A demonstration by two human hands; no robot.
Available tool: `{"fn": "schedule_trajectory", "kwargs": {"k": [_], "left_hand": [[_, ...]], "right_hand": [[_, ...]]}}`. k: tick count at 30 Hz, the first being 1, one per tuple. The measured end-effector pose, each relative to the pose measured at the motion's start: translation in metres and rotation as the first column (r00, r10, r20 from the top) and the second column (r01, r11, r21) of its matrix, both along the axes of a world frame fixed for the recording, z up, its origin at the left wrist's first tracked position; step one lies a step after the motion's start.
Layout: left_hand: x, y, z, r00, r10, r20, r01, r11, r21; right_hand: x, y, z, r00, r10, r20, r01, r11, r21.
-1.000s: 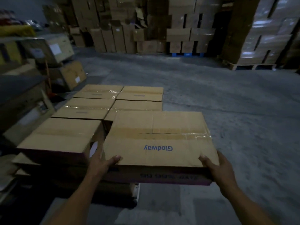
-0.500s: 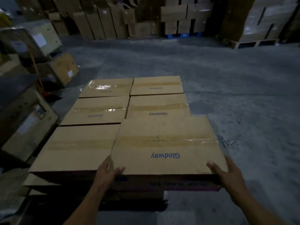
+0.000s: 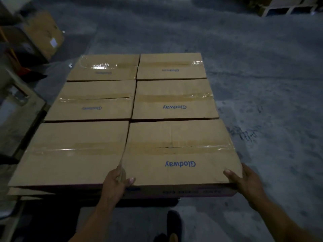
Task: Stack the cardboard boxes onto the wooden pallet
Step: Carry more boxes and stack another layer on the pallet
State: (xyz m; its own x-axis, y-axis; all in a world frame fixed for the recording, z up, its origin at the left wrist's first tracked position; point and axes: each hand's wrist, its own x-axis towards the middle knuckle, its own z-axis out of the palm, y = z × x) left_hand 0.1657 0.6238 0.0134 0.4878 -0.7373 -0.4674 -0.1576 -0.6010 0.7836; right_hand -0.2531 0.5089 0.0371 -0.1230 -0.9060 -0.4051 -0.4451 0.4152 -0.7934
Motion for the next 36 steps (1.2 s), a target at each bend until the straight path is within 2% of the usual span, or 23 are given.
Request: {"fn": "schedule_trajectory", "kwargs": {"k": [4,7,13,15,20,24,29,33,36], "left_hand": [[0.005,-0.017,-0.032,0.995,0.000,0.099,-0.011,0.994,0.105],[0.009,-0.023,-0.057,0.988,0.028,0.155,-0.057,0.981,0.186],[-0.021,-0.032,-0.052,0.931,0.104,0.351,-0.149,0.983,0.106],[-0.024,-0.032,-0.051,0.906,0.066,0.419,-0.126,0.985,0.117],[-0.024,-0.036,-0.039,0.874,-0.054,0.484,-0.065,0.972,0.226],[-0.034,-0.040,-0.025,0.857,-0.074,0.509,-0.099,0.948,0.304],[-0.060,-0.035,-0.004,0.753,-0.210,0.623,0.024,0.956,0.293],[-0.086,-0.014,0.014,0.762,-0.212,0.612,0.083,0.969,0.232],[-0.112,0.012,0.043,0.714,-0.230,0.661,0.113,0.970,0.215]], "right_hand": [[0.006,-0.020,-0.012,1.000,0.007,-0.015,-0.006,1.000,0.027],[0.009,-0.031,-0.028,0.995,0.039,-0.094,-0.033,0.997,0.069],[0.011,-0.040,-0.059,0.965,0.090,-0.246,-0.058,0.989,0.137],[0.011,-0.040,-0.062,0.962,0.105,-0.252,-0.069,0.987,0.147],[0.009,-0.042,-0.067,0.959,0.127,-0.255,-0.081,0.979,0.185],[0.008,-0.045,-0.064,0.943,0.168,-0.286,-0.108,0.971,0.214],[0.011,-0.046,-0.051,0.855,0.324,-0.406,-0.248,0.941,0.228],[0.007,-0.032,-0.029,0.804,0.399,-0.441,-0.347,0.917,0.196],[0.000,-0.015,-0.001,0.729,0.470,-0.497,-0.472,0.872,0.133]]}}
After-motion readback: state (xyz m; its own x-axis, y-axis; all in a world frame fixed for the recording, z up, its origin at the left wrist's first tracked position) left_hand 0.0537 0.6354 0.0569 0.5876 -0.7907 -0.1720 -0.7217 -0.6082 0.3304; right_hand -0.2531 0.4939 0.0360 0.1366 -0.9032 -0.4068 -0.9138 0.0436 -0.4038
